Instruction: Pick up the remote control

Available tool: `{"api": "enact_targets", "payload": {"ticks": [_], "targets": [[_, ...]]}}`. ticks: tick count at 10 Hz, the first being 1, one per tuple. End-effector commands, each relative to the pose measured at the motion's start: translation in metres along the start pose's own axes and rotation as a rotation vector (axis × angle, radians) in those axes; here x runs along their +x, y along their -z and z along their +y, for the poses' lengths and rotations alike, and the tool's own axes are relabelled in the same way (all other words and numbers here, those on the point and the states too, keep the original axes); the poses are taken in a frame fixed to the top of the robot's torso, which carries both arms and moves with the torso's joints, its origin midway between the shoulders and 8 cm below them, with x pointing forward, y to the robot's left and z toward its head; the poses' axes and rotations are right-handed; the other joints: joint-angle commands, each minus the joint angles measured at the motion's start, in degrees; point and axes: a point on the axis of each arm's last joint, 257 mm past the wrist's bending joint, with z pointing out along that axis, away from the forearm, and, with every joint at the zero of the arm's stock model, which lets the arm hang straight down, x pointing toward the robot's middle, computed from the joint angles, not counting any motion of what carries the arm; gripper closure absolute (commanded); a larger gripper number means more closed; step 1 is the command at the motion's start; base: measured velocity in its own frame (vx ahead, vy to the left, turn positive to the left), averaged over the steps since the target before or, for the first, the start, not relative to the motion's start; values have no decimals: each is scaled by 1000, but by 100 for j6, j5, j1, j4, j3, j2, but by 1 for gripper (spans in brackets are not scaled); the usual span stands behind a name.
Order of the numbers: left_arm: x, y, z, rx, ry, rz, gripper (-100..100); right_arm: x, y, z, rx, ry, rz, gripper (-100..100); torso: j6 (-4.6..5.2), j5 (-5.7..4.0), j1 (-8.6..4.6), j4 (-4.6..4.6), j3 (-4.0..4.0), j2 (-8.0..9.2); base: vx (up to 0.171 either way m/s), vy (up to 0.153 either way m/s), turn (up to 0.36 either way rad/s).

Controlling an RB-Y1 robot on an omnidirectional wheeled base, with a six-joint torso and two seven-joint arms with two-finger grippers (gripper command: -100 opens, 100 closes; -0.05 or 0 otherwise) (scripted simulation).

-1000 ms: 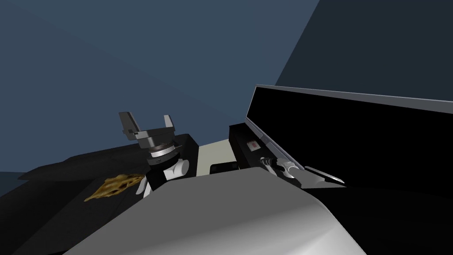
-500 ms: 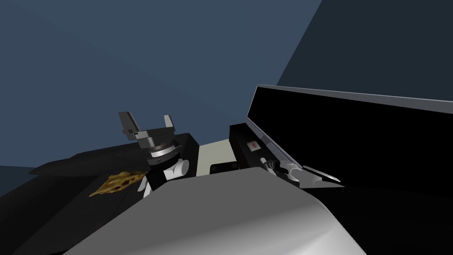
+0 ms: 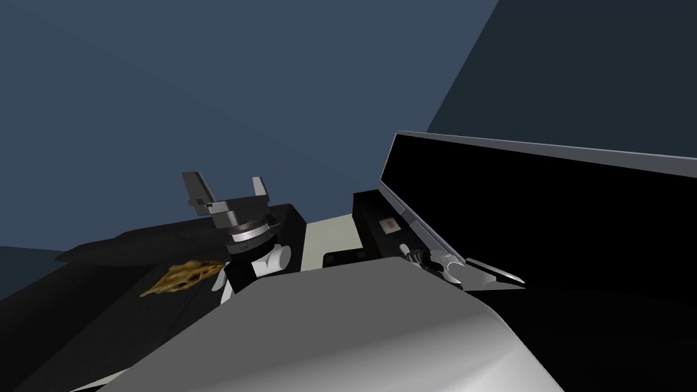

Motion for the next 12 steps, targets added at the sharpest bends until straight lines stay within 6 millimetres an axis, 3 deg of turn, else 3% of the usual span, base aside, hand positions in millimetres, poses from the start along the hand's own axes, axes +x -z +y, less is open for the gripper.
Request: {"api": "enact_targets", "payload": {"ticks": [1, 4, 5, 9, 10, 11, 12], "targets": [[0, 0, 0, 0, 0, 0, 0, -2, -4, 1, 6, -9, -1, -100, 0, 0, 0, 0, 0, 0, 1, -29, 24], [0, 0, 0, 0, 0, 0, 0, 2, -7, 6, 8, -15, 2, -100, -1, 4, 22, 1, 3, 7, -7, -7, 22], [0, 0, 0, 0, 0, 0, 0, 2, -7, 6, 8, -14, 2, 100, 0, 5, 23, 1, 3, 6, 0, 0, 0], [0, 0, 0, 0, 0, 0, 0, 2, -7, 6, 9, -15, 1, 100, -2, 1, 22, -1, 0, 2, 0, 0, 0], [0, 0, 0, 0, 0, 0, 0, 2, -7, 6, 9, -15, 2, 0, -2, 1, 22, -1, 0, 2, 0, 0, 0], [0, 0, 0, 0, 0, 0, 0, -3, 1, -6, 7, -5, 0, 100, -2, 1, 22, -1, 0, 2, 5, 25, -84], [0, 0, 0, 0, 0, 0, 0, -4, 5, -12, 7, -1, -1, 100, 2, 7, 28, -1, 0, 1, 11, 56, -91]]}}
